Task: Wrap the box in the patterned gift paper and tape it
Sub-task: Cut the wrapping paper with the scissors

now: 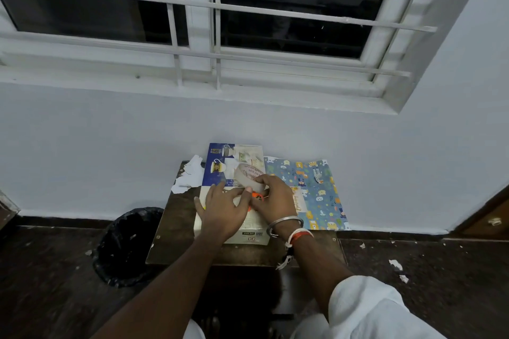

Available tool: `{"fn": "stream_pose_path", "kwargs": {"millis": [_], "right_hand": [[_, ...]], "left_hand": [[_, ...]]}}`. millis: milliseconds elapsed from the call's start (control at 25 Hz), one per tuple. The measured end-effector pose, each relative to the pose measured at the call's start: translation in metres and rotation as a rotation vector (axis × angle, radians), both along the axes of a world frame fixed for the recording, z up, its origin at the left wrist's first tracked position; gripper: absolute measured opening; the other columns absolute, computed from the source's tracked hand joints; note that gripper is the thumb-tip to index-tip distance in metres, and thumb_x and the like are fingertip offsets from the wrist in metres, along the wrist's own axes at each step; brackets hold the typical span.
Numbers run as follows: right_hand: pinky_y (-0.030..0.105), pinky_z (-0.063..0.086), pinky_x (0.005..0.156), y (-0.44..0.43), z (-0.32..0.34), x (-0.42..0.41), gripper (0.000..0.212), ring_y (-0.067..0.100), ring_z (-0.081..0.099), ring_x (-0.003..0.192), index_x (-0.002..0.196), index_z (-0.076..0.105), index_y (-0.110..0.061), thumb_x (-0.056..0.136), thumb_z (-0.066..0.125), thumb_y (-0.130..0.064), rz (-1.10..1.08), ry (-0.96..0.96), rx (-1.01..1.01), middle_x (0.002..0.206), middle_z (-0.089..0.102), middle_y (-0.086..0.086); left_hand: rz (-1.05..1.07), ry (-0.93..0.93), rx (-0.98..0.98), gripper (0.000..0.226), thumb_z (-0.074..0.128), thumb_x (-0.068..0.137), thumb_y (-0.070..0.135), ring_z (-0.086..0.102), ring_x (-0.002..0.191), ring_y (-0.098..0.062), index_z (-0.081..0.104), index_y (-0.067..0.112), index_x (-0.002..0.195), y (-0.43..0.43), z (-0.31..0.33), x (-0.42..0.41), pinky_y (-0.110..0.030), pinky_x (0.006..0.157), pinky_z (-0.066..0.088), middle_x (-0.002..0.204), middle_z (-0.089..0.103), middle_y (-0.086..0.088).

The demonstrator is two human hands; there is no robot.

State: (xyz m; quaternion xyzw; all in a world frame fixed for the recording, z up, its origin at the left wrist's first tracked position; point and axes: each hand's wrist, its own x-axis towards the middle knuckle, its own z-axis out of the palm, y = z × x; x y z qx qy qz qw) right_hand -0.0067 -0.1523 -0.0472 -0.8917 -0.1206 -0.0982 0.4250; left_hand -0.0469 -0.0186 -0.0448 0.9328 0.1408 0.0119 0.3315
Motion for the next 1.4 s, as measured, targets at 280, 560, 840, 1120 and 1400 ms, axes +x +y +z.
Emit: {"fn": "stream_pose_path", "kwargs": {"millis": [280,560,840,1120,1400], "right_hand": [[0.022,0.04,0.079,0.015,0.006,-0.005,0.028,0.021,0.063,0.094,0.118,0.072,-0.011,0.09,0.073,-0.01,0.097,-0.027,-0.032,0.109,0.071,0.008],[0.038,0.051,0.101,0.038,0.012,-0.012,0.043,0.026,0.061,0.119,0.132,0.068,-0.012,0.089,0.072,-0.01,0.238,-0.101,-0.031,0.131,0.065,0.009],[0.034,0.05,0.1,0.029,-0.006,-0.025,0.047,0.018,0.06,0.117,0.143,0.055,-0.033,0.098,0.065,-0.038,0.232,-0.017,-0.13,0.14,0.057,-0.003],[0.031,0.04,0.098,0.015,-0.038,-0.018,0.03,0.022,0.056,0.117,0.117,0.072,-0.035,0.092,0.062,-0.046,0.139,0.051,-0.202,0.12,0.062,-0.006],[0.03,0.038,0.097,0.015,-0.042,-0.016,0.026,0.021,0.055,0.117,0.116,0.072,-0.037,0.093,0.061,-0.044,0.132,0.02,-0.195,0.119,0.06,-0.008]], "left_hand": [[0.079,-0.06,-0.233,0.05,0.034,0.1,0.068,0.055,0.131,-0.019,0.063,0.03,0.117,0.004,0.017,-0.003,-0.057,0.125,0.01,0.121,0.069,0.007],[0.197,-0.23,-0.625,0.032,0.053,0.101,0.053,0.071,0.09,-0.017,0.07,0.027,0.093,0.025,0.024,-0.015,-0.044,0.088,0.058,0.087,0.075,0.005],[0.594,-0.227,-1.125,0.021,0.066,0.098,0.035,0.068,0.088,-0.019,0.067,0.014,0.095,0.08,0.025,-0.022,-0.038,0.079,0.06,0.099,0.072,-0.006],[0.808,-0.056,-1.316,0.048,0.065,0.098,0.038,0.061,0.112,-0.026,0.053,0.01,0.136,0.105,-0.013,-0.034,-0.041,0.099,0.052,0.123,0.058,-0.011],[0.532,-0.033,-0.644,0.048,0.066,0.098,0.036,0.055,0.109,-0.024,0.054,0.012,0.138,0.095,-0.011,-0.025,-0.036,0.085,0.049,0.133,0.058,-0.009]]}}
